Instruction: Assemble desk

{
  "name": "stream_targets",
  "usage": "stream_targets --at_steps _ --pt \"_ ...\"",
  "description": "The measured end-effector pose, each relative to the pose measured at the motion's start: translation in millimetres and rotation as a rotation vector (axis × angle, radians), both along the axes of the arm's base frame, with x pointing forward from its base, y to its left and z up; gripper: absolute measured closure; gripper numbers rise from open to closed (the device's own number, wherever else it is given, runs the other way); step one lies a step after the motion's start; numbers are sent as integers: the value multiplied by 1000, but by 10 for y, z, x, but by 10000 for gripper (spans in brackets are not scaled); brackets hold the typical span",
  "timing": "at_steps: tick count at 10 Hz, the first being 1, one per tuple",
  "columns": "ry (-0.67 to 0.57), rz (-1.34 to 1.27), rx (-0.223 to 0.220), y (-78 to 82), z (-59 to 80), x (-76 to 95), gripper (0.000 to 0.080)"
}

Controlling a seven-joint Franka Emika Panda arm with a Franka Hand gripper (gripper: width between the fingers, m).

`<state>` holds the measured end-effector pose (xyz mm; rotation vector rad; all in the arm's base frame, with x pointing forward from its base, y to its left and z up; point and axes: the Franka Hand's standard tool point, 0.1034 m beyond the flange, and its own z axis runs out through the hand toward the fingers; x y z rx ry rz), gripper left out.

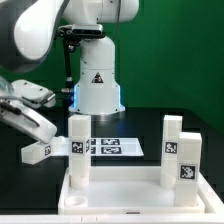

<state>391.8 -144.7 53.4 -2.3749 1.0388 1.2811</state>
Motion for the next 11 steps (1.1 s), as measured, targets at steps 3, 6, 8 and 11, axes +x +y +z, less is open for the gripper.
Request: stream_targets --at_steps 3,6,8,11 --pt "18 -17 25 -53 -35 -6 150" --pt "-103 130 102 -9 -156 84 150" --pt "-158 165 75 122 -179 180 150" --pt "-155 151 76 79 -183 143 150"
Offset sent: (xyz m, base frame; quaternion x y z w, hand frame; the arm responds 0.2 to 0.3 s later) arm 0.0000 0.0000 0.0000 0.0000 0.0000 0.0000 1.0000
